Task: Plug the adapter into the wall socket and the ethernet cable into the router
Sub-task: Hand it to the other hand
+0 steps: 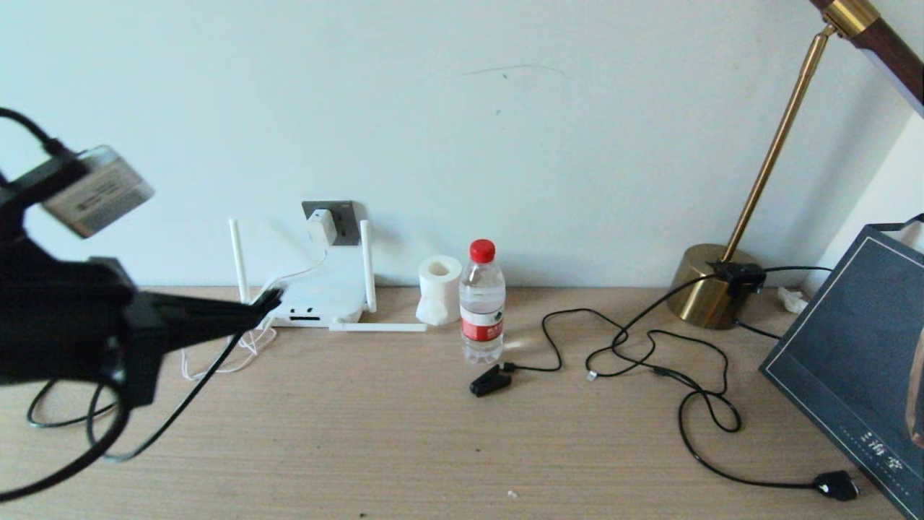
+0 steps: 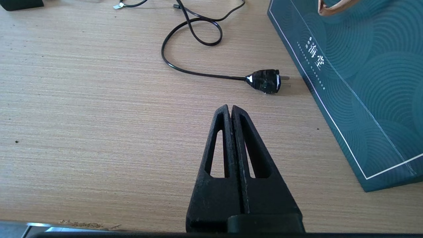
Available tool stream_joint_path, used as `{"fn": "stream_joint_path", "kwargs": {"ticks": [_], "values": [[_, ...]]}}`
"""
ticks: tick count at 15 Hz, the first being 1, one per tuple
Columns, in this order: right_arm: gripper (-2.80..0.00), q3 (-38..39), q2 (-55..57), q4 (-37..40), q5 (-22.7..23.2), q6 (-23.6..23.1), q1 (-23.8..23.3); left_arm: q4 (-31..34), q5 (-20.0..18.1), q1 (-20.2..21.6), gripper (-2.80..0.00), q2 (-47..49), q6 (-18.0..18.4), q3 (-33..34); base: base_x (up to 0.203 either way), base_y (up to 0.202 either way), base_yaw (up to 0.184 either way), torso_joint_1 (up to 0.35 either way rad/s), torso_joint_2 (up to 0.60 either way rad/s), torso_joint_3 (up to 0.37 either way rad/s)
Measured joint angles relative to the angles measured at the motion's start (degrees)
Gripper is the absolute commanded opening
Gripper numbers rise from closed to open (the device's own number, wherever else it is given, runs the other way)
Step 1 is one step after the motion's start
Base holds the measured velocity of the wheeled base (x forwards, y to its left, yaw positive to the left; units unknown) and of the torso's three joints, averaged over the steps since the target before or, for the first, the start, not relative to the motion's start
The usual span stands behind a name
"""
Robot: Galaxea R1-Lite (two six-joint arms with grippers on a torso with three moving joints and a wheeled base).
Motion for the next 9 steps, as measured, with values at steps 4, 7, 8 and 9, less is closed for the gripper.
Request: {"fn": "stream_joint_path", "kwargs": {"ticks": [4, 7, 8, 9], "values": [[-2.80, 0.0, 0.0, 0.0, 0.0, 0.0, 0.0, -17.2, 16.6, -5.9, -2.80, 9.9, 9.7, -3.3, 0.000, 0.000, 0.000, 0.000, 0.00, 0.000], [-2.80, 0.0, 0.0, 0.0, 0.0, 0.0, 0.0, -24.6, 18.4, -6.9, -2.80, 14.2, 16.0, -4.8, 0.000, 0.000, 0.000, 0.000, 0.00, 0.000], [-2.80, 0.0, 0.0, 0.0, 0.0, 0.0, 0.0, -28.0, 18.5, -7.0, -2.80, 15.3, 18.6, -4.8, 0.000, 0.000, 0.000, 0.000, 0.00, 0.000], [-2.80, 0.0, 0.0, 0.0, 0.0, 0.0, 0.0, -31.4, 18.6, -7.0, -2.80, 16.3, 21.7, -4.7, 0.000, 0.000, 0.000, 0.000, 0.00, 0.000]]}}
